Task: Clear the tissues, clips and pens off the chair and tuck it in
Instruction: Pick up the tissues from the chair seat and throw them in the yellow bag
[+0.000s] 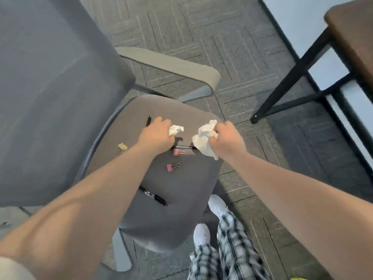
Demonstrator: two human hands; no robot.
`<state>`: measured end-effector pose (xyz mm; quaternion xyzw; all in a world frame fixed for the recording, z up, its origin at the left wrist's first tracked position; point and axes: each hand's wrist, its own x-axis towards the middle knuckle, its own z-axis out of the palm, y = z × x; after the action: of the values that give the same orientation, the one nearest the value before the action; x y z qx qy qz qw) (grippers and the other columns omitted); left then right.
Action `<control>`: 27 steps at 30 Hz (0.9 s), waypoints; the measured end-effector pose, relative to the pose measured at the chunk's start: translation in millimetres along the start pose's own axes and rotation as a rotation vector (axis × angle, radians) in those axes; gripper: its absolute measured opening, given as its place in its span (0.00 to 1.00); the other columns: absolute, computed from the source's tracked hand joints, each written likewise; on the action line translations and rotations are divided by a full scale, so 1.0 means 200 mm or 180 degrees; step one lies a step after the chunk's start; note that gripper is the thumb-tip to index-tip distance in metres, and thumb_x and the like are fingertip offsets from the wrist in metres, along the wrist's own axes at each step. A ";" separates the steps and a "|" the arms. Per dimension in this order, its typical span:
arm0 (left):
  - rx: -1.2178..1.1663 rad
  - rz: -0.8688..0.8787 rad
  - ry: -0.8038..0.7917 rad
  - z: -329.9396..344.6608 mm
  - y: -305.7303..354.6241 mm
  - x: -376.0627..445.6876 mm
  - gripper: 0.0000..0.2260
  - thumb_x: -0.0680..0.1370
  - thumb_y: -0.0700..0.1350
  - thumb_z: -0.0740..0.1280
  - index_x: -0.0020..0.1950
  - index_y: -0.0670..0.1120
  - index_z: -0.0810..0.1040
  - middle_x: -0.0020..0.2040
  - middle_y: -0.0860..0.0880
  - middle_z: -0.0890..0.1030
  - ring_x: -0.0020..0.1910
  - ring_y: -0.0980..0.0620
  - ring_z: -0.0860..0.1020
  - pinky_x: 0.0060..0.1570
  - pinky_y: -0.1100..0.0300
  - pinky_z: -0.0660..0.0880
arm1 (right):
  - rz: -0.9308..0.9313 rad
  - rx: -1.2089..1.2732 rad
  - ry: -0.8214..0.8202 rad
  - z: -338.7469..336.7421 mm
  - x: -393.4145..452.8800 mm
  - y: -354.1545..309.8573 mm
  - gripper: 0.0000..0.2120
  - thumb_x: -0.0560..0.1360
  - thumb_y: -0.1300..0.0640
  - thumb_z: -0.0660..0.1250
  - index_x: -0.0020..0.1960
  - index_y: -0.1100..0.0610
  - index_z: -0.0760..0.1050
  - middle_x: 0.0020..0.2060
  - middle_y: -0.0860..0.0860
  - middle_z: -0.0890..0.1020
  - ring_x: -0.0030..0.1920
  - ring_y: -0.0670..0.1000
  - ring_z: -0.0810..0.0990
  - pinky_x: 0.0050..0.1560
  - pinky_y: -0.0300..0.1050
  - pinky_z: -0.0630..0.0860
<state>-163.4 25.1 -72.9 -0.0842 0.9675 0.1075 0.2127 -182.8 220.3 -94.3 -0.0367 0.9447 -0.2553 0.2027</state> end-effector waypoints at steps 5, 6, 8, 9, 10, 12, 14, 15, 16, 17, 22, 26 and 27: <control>0.0286 0.0621 -0.0163 0.14 0.40 -0.07 0.12 0.76 0.45 0.62 0.55 0.40 0.72 0.57 0.39 0.72 0.58 0.37 0.74 0.53 0.47 0.72 | 0.0521 0.0110 0.0073 -0.13 -0.34 0.44 0.06 0.76 0.58 0.58 0.50 0.58 0.70 0.43 0.52 0.74 0.44 0.56 0.72 0.40 0.45 0.65; 0.0325 0.0739 -0.0206 0.18 0.50 -0.09 0.12 0.76 0.45 0.62 0.55 0.40 0.72 0.57 0.39 0.72 0.58 0.37 0.74 0.53 0.47 0.72 | 0.0663 0.0114 0.0067 -0.15 -0.42 0.54 0.03 0.76 0.58 0.57 0.48 0.57 0.68 0.41 0.53 0.73 0.42 0.56 0.72 0.38 0.46 0.64; 0.0433 0.1033 -0.0329 0.26 0.70 -0.15 0.12 0.76 0.45 0.61 0.55 0.39 0.72 0.57 0.39 0.72 0.57 0.37 0.74 0.53 0.47 0.72 | 0.0991 0.0145 0.0084 -0.18 -0.59 0.74 0.02 0.75 0.59 0.56 0.45 0.57 0.66 0.40 0.53 0.73 0.41 0.56 0.72 0.36 0.46 0.66; 0.0508 0.1209 -0.0398 0.31 0.80 -0.18 0.11 0.76 0.45 0.61 0.54 0.39 0.72 0.56 0.39 0.72 0.56 0.37 0.74 0.53 0.47 0.72 | 0.1176 0.0177 0.0109 -0.20 -0.67 0.84 0.01 0.75 0.59 0.56 0.45 0.56 0.65 0.39 0.52 0.73 0.41 0.56 0.73 0.37 0.47 0.66; 0.0610 0.1369 -0.0486 0.35 0.91 -0.22 0.11 0.76 0.45 0.61 0.54 0.39 0.72 0.56 0.39 0.72 0.55 0.37 0.75 0.53 0.47 0.73 | 0.1345 0.0222 0.0150 -0.22 -0.76 0.93 0.02 0.75 0.59 0.56 0.45 0.56 0.66 0.39 0.52 0.73 0.41 0.56 0.73 0.37 0.47 0.67; 0.0810 0.1638 -0.0634 0.45 1.10 -0.30 0.10 0.76 0.45 0.61 0.54 0.40 0.71 0.55 0.41 0.72 0.53 0.38 0.75 0.50 0.47 0.73 | 0.1625 0.0339 0.0259 -0.24 -0.93 1.11 0.02 0.75 0.58 0.56 0.46 0.56 0.66 0.41 0.53 0.74 0.44 0.57 0.75 0.38 0.48 0.68; 0.0987 0.1841 -0.0746 0.56 1.29 -0.41 0.10 0.77 0.45 0.60 0.53 0.41 0.71 0.55 0.41 0.72 0.52 0.38 0.76 0.50 0.47 0.73 | 0.1828 0.0445 0.0351 -0.25 -1.10 1.28 0.03 0.76 0.58 0.55 0.46 0.56 0.66 0.42 0.53 0.74 0.45 0.57 0.75 0.40 0.47 0.68; 0.1100 0.1976 -0.0807 0.63 1.42 -0.49 0.10 0.77 0.46 0.60 0.53 0.41 0.71 0.55 0.41 0.72 0.52 0.38 0.76 0.50 0.47 0.74 | 0.1947 0.0514 0.0426 -0.25 -1.23 1.39 0.02 0.76 0.58 0.55 0.46 0.56 0.66 0.42 0.53 0.74 0.45 0.57 0.74 0.41 0.47 0.67; 0.1188 0.2057 -0.0845 0.68 1.50 -0.55 0.10 0.77 0.46 0.60 0.54 0.41 0.71 0.55 0.42 0.72 0.52 0.38 0.76 0.51 0.46 0.74 | 0.2020 0.0575 0.0489 -0.25 -1.32 1.47 0.03 0.76 0.58 0.55 0.46 0.56 0.66 0.42 0.53 0.74 0.45 0.57 0.74 0.41 0.47 0.67; 0.1244 0.2087 -0.0872 0.71 1.55 -0.58 0.10 0.77 0.45 0.60 0.54 0.41 0.71 0.56 0.42 0.72 0.52 0.38 0.76 0.51 0.46 0.74 | 0.2034 0.0609 0.0550 -0.23 -1.36 1.51 0.04 0.76 0.59 0.55 0.47 0.57 0.67 0.43 0.54 0.74 0.46 0.58 0.74 0.41 0.47 0.68; 0.1617 0.2498 -0.1041 1.06 1.95 -1.01 0.11 0.77 0.46 0.60 0.57 0.42 0.71 0.57 0.43 0.72 0.52 0.39 0.77 0.50 0.46 0.75 | 0.2419 0.0926 0.0899 -0.15 -1.92 1.89 0.09 0.75 0.59 0.56 0.52 0.59 0.72 0.51 0.56 0.79 0.53 0.59 0.76 0.43 0.45 0.66; 0.1713 0.2809 -0.1280 1.41 2.21 -1.36 0.11 0.76 0.44 0.60 0.57 0.43 0.71 0.57 0.44 0.72 0.52 0.41 0.76 0.49 0.49 0.75 | 0.2815 0.1171 0.0998 -0.03 -2.37 2.17 0.08 0.75 0.58 0.57 0.51 0.57 0.71 0.48 0.55 0.78 0.49 0.58 0.75 0.41 0.46 0.67; 0.1719 0.2890 -0.1333 1.50 2.27 -1.45 0.10 0.76 0.44 0.60 0.57 0.43 0.72 0.57 0.44 0.72 0.53 0.42 0.76 0.48 0.50 0.74 | 0.2955 0.1266 0.1012 0.00 -2.48 2.24 0.07 0.76 0.58 0.57 0.51 0.57 0.71 0.46 0.54 0.76 0.47 0.57 0.73 0.41 0.46 0.67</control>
<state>119.1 569.6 -136.9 0.4206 0.8371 -0.0487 0.3465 286.2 694.6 -137.7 0.4638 0.8139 -0.3154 0.1518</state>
